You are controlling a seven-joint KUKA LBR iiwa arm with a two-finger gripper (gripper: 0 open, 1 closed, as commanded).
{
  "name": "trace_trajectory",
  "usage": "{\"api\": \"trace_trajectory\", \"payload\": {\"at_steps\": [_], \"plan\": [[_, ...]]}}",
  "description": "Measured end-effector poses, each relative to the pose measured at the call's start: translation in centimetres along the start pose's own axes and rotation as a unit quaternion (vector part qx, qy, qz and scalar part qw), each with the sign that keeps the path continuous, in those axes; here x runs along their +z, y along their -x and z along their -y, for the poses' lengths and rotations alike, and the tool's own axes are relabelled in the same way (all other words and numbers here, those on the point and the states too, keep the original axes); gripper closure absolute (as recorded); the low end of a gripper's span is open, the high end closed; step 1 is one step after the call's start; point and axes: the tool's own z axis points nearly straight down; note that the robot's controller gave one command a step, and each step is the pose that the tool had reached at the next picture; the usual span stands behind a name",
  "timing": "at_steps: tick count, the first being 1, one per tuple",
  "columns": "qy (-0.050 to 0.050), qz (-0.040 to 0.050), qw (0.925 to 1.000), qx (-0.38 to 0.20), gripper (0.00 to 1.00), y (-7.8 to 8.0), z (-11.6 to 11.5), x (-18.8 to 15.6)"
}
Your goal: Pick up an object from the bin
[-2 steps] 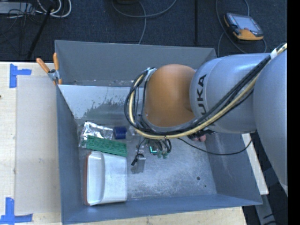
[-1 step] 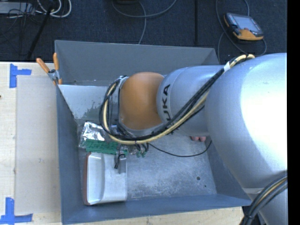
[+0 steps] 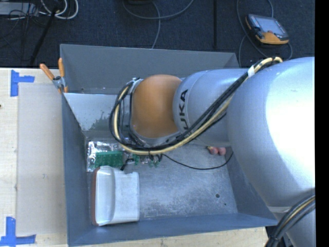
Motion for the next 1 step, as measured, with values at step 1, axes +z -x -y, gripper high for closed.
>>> {"api": "trace_trajectory", "payload": {"at_steps": [1], "plan": [[-0.002,-0.0116,0.9998,-0.015,1.0,2.21,-1.15,-17.32]]}}
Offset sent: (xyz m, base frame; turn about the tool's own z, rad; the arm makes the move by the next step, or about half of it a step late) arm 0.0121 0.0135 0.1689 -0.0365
